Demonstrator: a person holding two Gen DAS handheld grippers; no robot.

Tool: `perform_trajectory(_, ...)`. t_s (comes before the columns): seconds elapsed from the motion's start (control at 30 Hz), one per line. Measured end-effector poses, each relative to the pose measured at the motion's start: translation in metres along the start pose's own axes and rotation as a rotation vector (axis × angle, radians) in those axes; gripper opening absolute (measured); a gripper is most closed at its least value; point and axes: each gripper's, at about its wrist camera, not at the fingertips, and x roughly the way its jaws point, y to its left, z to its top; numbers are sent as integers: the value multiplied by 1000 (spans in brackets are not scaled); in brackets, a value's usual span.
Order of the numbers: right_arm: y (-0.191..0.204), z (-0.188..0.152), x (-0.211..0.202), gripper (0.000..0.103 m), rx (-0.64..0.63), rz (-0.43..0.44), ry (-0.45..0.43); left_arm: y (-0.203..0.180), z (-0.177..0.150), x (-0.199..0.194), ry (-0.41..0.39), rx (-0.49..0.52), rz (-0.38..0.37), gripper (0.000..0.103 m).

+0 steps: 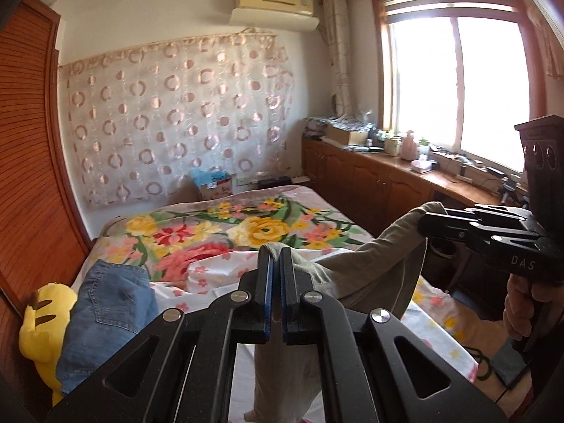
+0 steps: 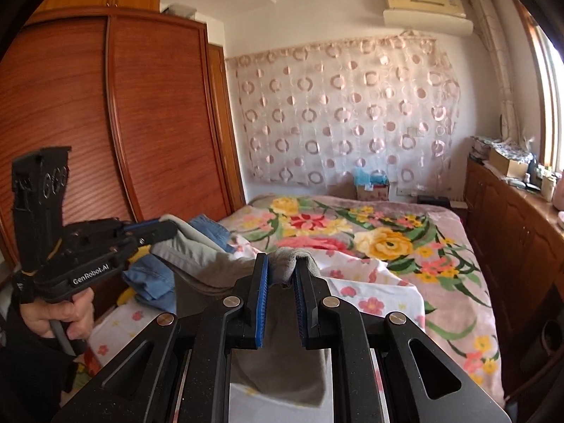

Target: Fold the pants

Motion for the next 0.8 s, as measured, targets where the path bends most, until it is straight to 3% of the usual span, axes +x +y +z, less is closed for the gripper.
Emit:
perform_trajectory(0.13, -1, 39, 27, 14, 8, 13, -19, 18, 17, 9, -17, 0, 63, 4)
perform_trajectory(0.23, 4, 48, 33, 14, 2, 30, -31, 20, 18, -3, -45, 17, 75, 4)
perform_trajectory(0.33, 9, 26, 44, 14, -29, 31, 4, 22, 0, -7, -23, 28, 79, 4)
perform_trajectory(0.6, 12, -67, 84, 14, -45, 66, 241, 22, -107, -1, 156, -3, 36, 4)
perform_trajectory(0.8, 17, -101, 90, 14, -32, 111, 311, 14, -162, -13, 232, -52, 6, 4)
